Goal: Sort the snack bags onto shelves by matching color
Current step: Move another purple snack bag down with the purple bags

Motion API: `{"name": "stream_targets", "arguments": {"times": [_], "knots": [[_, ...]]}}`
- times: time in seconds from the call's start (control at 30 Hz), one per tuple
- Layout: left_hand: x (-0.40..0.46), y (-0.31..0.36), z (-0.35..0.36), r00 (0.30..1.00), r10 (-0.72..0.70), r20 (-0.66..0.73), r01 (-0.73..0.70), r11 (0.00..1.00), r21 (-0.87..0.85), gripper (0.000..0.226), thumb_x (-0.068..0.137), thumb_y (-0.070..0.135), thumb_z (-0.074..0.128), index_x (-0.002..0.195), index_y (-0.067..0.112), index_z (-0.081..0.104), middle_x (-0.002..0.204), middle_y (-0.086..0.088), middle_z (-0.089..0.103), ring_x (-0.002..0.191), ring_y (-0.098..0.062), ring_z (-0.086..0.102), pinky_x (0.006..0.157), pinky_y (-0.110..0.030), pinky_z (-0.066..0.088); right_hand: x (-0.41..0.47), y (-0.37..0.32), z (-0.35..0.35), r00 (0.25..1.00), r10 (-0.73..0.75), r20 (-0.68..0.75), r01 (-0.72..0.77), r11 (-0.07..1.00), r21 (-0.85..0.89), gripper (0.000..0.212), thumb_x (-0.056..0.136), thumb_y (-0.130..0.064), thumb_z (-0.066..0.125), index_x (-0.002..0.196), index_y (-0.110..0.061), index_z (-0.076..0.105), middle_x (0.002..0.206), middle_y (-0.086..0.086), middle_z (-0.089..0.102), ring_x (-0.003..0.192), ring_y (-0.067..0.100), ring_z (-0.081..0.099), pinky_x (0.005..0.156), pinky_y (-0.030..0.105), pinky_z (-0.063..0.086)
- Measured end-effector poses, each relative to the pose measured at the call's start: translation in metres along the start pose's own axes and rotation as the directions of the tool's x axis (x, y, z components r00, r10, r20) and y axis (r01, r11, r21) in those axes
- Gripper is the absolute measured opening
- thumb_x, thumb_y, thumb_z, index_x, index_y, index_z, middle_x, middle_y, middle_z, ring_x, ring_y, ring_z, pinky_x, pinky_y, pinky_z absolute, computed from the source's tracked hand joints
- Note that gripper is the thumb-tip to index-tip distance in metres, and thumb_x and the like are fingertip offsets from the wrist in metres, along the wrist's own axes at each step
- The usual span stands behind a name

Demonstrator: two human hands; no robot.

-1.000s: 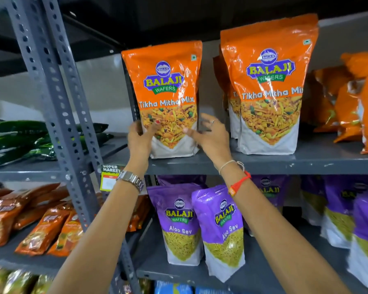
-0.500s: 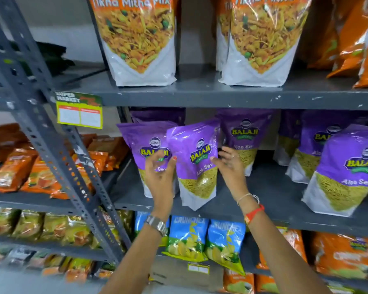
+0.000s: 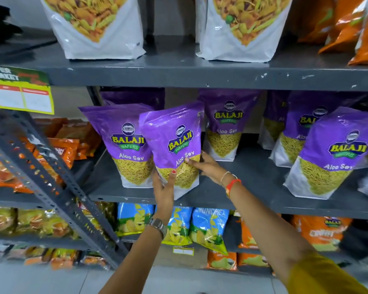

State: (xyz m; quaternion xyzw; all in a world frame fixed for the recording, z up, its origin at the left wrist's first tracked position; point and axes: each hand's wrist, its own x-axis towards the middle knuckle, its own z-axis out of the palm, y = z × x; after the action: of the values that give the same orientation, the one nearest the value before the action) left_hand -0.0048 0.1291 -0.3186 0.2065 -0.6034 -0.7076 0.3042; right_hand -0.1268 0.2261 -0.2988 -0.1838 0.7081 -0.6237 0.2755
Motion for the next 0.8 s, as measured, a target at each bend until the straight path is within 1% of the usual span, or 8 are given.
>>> {"name": "stream_targets", "arguments": {"times": [0.07, 0.17, 0.23, 0.3, 0.4, 0.57, 0.7, 0.8], "knots": [[0.002, 0.000, 0.004, 1.000, 0.011, -0.008, -0.011, 1.000, 0.016, 0.057, 0.090, 0.015, 0.052, 0.142, 0.017, 0.028, 0.140, 0.006, 0.039, 0.123, -0.007, 0.040, 0.092, -0.013, 0.039, -0.003, 0.000, -0.004, 0.999, -0.034, -0.029, 0.034, 0.999, -0.009, 0.026, 0.086, -0.021, 0.067, 0.108, -0.027, 0.056, 0.106, -0.001, 0.067, 0.097, 0.012, 0.063, 0.066, 0.023, 0.053], [0.007, -0.001, 0.012, 0.997, 0.048, 0.061, -0.050, 0.998, 0.032, 0.045, 0.090, 0.009, 0.051, 0.132, 0.018, 0.037, 0.123, 0.014, 0.049, 0.101, 0.013, 0.053, 0.081, -0.002, 0.042, -0.007, 0.004, -0.015, 0.984, -0.114, -0.138, 0.120, 0.992, 0.037, 0.027, 0.081, -0.013, 0.072, 0.103, -0.022, 0.059, 0.095, -0.006, 0.069, 0.084, 0.004, 0.067, 0.063, 0.017, 0.054], [0.016, -0.001, 0.019, 0.991, 0.025, 0.135, -0.033, 0.998, 0.057, 0.041, 0.088, 0.014, 0.056, 0.127, 0.013, 0.043, 0.117, 0.004, 0.055, 0.097, 0.009, 0.056, 0.084, -0.011, 0.046, -0.013, 0.007, -0.025, 0.961, -0.140, -0.240, 0.156, 0.986, 0.050, 0.038, 0.074, -0.020, 0.080, 0.107, -0.015, 0.062, 0.098, 0.000, 0.072, 0.089, 0.010, 0.069, 0.072, 0.027, 0.057], [0.025, 0.000, 0.030, 0.975, -0.048, 0.216, 0.029, 0.995, 0.091, 0.040, 0.084, 0.025, 0.056, 0.121, 0.013, 0.047, 0.116, -0.004, 0.057, 0.101, -0.011, 0.058, 0.093, -0.034, 0.049, -0.020, 0.011, -0.036, 0.924, -0.154, -0.349, 0.182, 0.982, 0.049, 0.055, 0.063, -0.037, 0.084, 0.110, -0.015, 0.064, 0.107, 0.009, 0.074, 0.103, 0.024, 0.068, 0.087, 0.041, 0.057], [0.034, -0.002, 0.051, 0.935, -0.149, 0.321, 0.118, 0.986, 0.114, 0.023, 0.092, 0.022, 0.050, 0.114, 0.016, 0.047, 0.107, 0.001, 0.060, 0.097, -0.016, 0.058, 0.096, -0.051, 0.047, -0.033, 0.021, -0.053, 0.860, -0.181, -0.477, 0.222, 0.975, 0.029, 0.054, 0.057, -0.048, 0.084, 0.102, -0.022, 0.069, 0.106, 0.009, 0.075, 0.104, 0.026, 0.068, 0.094, 0.047, 0.054], [0.031, -0.009, 0.077, 0.886, -0.192, 0.422, 0.154, 0.981, 0.122, 0.021, 0.093, 0.021, 0.046, 0.113, 0.013, 0.043, 0.106, 0.001, 0.057, 0.089, -0.005, 0.058, 0.081, -0.036, 0.051, -0.053, 0.034, -0.071, 0.782, -0.190, -0.593, 0.239, 0.971, 0.003, 0.021, 0.073, -0.024, 0.081, 0.090, -0.027, 0.070, 0.090, -0.005, 0.075, 0.087, 0.009, 0.070, 0.089, 0.040, 0.056], [0.030, -0.019, 0.087, 0.857, -0.229, 0.462, 0.183, 0.973, 0.141, 0.021, 0.093, 0.022, 0.047, 0.112, 0.014, 0.040, 0.102, 0.007, 0.058, 0.090, -0.005, 0.059, 0.078, -0.034, 0.052, -0.061, 0.038, -0.076, 0.755, -0.177, -0.632, 0.228, 0.974, 0.001, 0.019, 0.074, -0.026, 0.079, 0.090, -0.030, 0.069, 0.090, -0.008, 0.075, 0.089, 0.009, 0.070, 0.086, 0.036, 0.056], [0.029, -0.025, 0.091, 0.865, -0.197, 0.461, 0.136, 0.977, 0.162, 0.022, 0.093, 0.023, 0.046, 0.113, 0.017, 0.039, 0.103, 0.010, 0.057, 0.091, -0.003, 0.058, 0.084, -0.039, 0.052, -0.060, 0.042, -0.079, 0.746, -0.186, -0.640, 0.230, 0.973, -0.015, 0.024, 0.076, -0.026, 0.078, 0.097, -0.023, 0.068, 0.090, -0.004, 0.074, 0.084, 0.005, 0.069, 0.081, 0.030, 0.053]]}}
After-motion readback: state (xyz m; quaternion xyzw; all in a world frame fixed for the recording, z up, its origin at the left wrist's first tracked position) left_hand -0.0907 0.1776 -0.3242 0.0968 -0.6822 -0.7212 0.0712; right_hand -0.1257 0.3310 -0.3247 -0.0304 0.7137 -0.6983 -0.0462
